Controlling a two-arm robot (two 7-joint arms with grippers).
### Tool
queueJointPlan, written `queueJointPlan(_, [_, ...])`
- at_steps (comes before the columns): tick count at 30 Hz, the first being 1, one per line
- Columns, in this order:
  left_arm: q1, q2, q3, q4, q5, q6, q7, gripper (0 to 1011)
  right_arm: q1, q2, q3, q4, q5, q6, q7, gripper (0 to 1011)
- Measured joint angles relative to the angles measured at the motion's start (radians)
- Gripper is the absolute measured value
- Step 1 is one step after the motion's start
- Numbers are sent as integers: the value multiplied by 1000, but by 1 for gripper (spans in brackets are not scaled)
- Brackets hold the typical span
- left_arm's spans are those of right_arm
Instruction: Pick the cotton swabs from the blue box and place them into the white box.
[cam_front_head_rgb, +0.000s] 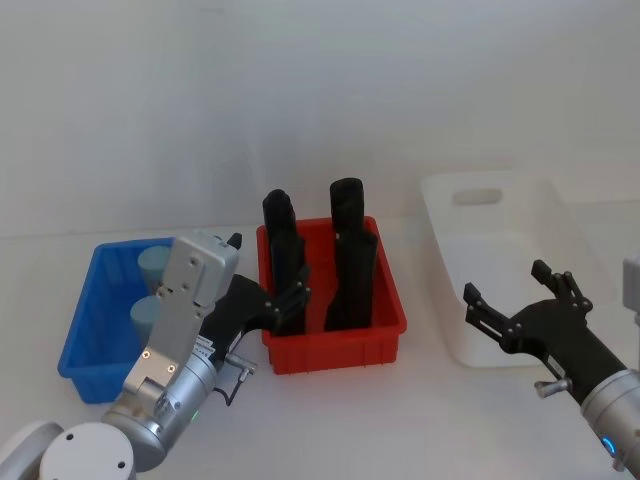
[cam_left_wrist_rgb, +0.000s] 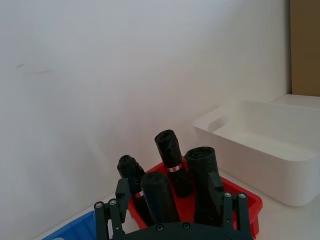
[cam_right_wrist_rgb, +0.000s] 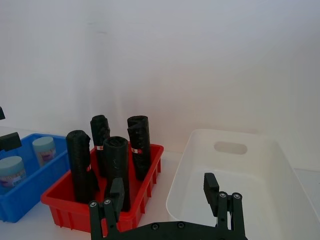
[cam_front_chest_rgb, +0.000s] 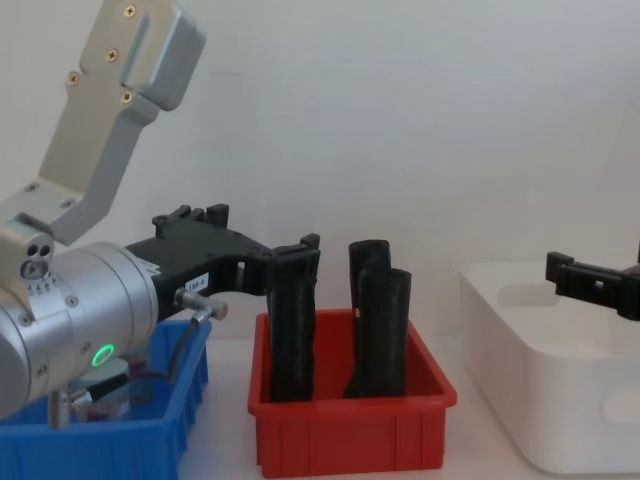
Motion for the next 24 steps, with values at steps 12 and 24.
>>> queueJointPlan(12, [-20, 9, -34, 39, -66, 31, -25, 1004, 0, 0, 0, 0, 0, 0, 0, 1002])
queueJointPlan(24, [-58, 15, -76, 113, -130, 91, -53, 1004, 0, 0, 0, 0, 0, 0, 0, 1002])
